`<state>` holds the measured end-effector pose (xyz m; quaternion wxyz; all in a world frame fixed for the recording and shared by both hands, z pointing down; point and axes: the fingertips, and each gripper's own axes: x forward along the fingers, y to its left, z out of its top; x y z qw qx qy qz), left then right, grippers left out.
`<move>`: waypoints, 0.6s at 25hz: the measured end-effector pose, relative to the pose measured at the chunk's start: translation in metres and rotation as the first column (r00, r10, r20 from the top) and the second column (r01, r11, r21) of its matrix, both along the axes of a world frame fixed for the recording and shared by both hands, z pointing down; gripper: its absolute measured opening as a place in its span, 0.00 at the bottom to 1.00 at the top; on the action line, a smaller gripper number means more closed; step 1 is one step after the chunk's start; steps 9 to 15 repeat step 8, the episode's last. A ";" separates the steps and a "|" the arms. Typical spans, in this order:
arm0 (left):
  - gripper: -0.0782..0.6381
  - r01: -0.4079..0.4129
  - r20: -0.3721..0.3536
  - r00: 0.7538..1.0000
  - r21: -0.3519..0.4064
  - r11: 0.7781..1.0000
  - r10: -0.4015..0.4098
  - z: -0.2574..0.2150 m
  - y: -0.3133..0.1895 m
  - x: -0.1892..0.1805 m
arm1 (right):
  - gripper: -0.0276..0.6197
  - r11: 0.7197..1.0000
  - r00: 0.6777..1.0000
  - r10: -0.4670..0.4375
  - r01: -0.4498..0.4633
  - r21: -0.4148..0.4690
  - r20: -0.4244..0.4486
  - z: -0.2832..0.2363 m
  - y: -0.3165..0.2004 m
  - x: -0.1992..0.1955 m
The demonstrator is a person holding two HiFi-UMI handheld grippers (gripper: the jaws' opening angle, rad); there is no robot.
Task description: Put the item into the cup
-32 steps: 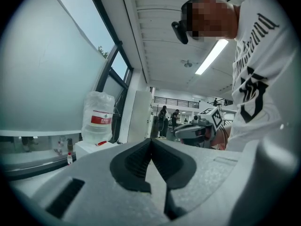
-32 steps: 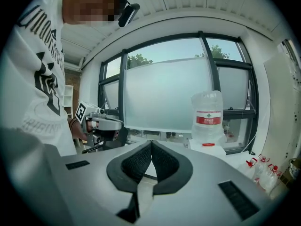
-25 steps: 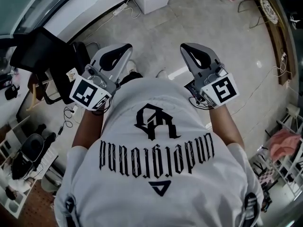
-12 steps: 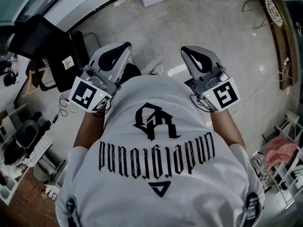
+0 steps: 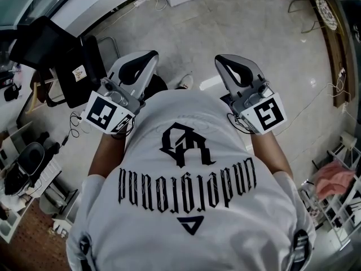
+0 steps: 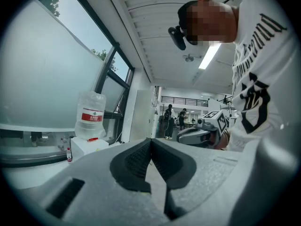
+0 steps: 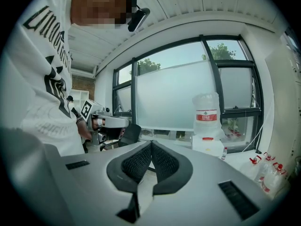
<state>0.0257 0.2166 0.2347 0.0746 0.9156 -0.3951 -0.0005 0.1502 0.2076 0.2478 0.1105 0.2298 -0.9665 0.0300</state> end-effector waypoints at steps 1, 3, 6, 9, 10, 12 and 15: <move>0.13 -0.002 0.000 1.000 0.000 1.000 0.002 0.000 -0.001 0.001 | 0.07 1.000 1.000 0.001 -0.001 0.002 0.000 -0.001 -0.001 0.001; 0.13 -0.006 0.000 1.000 0.001 1.000 0.006 0.000 -0.002 0.002 | 0.07 1.000 1.000 0.005 -0.005 0.005 0.001 -0.002 -0.002 0.001; 0.13 -0.010 0.001 1.000 0.001 1.000 0.010 0.000 -0.002 0.002 | 0.07 1.000 1.000 0.005 -0.005 0.012 0.004 -0.003 -0.002 0.000; 0.13 -0.013 0.002 1.000 0.002 1.000 0.013 0.001 -0.003 0.003 | 0.07 1.000 1.000 0.004 -0.005 0.015 0.006 -0.003 -0.003 0.000; 0.13 -0.013 0.002 1.000 0.002 1.000 0.013 0.001 -0.003 0.003 | 0.07 1.000 1.000 0.004 -0.005 0.015 0.006 -0.003 -0.003 0.000; 0.13 -0.013 0.002 1.000 0.002 1.000 0.013 0.001 -0.003 0.003 | 0.07 1.000 1.000 0.004 -0.005 0.015 0.006 -0.003 -0.003 0.000; 0.13 -0.013 0.002 1.000 0.002 1.000 0.013 0.001 -0.003 0.003 | 0.07 1.000 1.000 0.004 -0.005 0.015 0.006 -0.003 -0.003 0.000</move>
